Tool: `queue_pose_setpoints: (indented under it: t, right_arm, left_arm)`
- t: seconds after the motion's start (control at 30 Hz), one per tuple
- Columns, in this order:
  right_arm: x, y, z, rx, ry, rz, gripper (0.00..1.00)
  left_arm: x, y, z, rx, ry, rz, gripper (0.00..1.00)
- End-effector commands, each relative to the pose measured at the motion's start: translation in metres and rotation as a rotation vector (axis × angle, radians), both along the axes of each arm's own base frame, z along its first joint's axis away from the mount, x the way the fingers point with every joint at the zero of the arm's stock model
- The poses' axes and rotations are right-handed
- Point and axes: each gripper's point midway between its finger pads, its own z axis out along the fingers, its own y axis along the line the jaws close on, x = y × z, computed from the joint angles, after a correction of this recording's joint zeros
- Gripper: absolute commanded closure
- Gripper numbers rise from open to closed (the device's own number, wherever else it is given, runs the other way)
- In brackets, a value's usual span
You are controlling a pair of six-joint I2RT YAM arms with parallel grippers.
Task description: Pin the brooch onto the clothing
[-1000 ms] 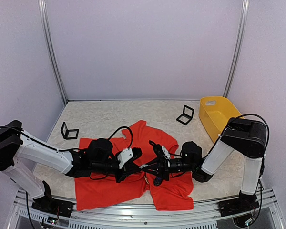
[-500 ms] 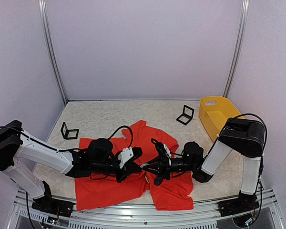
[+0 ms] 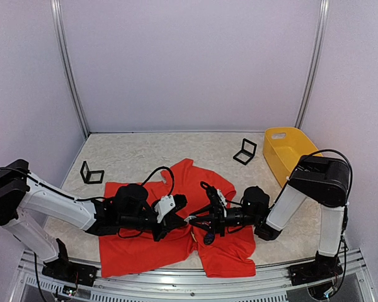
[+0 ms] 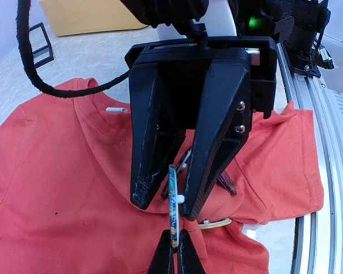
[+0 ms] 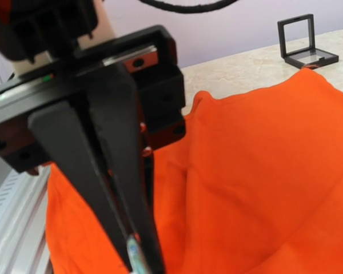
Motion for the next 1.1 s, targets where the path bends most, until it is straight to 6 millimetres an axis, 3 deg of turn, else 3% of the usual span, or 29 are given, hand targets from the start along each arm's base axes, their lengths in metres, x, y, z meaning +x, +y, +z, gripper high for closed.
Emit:
queue_pose_setpoints:
  t: [0.0,0.23,0.37,0.5,0.6,0.67,0.73,0.8,0.9,0.97,1.0,1.07]
  right_arm:
    - [0.008,-0.004,0.008,0.016,-0.036,-0.025,0.72]
    - [0.002,-0.006,0.01,0.022,-0.047,0.002,0.65]
    - [0.002,-0.018,0.019,0.034,-0.061,-0.025,0.63]
    - [0.019,-0.037,0.027,0.017,-0.055,-0.14,0.63]
    - [0.047,-0.05,0.012,-0.111,-0.027,-0.313,0.63]
    - [0.067,-0.06,0.002,-0.22,-0.004,-0.425,0.62]
    - [0.082,-0.071,-0.011,-0.343,0.026,-0.52,0.62]
    - [0.099,-0.084,-0.022,-0.454,0.06,-0.63,0.63]
    - [0.123,-0.101,-0.026,-0.564,0.104,-0.761,0.65]
    - [0.134,-0.106,-0.028,-0.617,0.132,-0.788,0.69]
    - [0.14,-0.109,-0.03,-0.642,0.139,-0.804,0.73]
    - [0.154,-0.114,-0.034,-0.691,0.153,-0.835,0.84]
  left_arm:
    - [-0.004,0.006,-0.001,0.005,0.004,0.001,1.0]
    - [-0.001,0.009,0.0,-0.002,-0.001,0.021,1.0]
    - [0.012,0.016,-0.003,0.037,-0.052,0.106,1.0]
    - [0.024,0.02,0.006,0.12,-0.198,0.198,1.0]
    - [0.006,0.009,0.002,0.262,-0.299,0.128,0.99]
    - [-0.012,0.007,-0.015,0.38,-0.275,0.042,0.84]
    - [-0.036,0.016,-0.039,0.505,-0.194,-0.066,0.62]
    - [-0.052,0.017,-0.043,0.556,-0.153,-0.119,0.51]
    - [-0.07,0.013,-0.031,0.57,-0.066,-0.174,0.47]
    - [-0.072,0.01,-0.009,0.513,-0.031,-0.158,0.47]
    - [-0.067,0.009,0.001,0.47,-0.021,-0.128,0.48]
    - [-0.037,0.013,0.029,0.311,0.015,0.017,0.48]
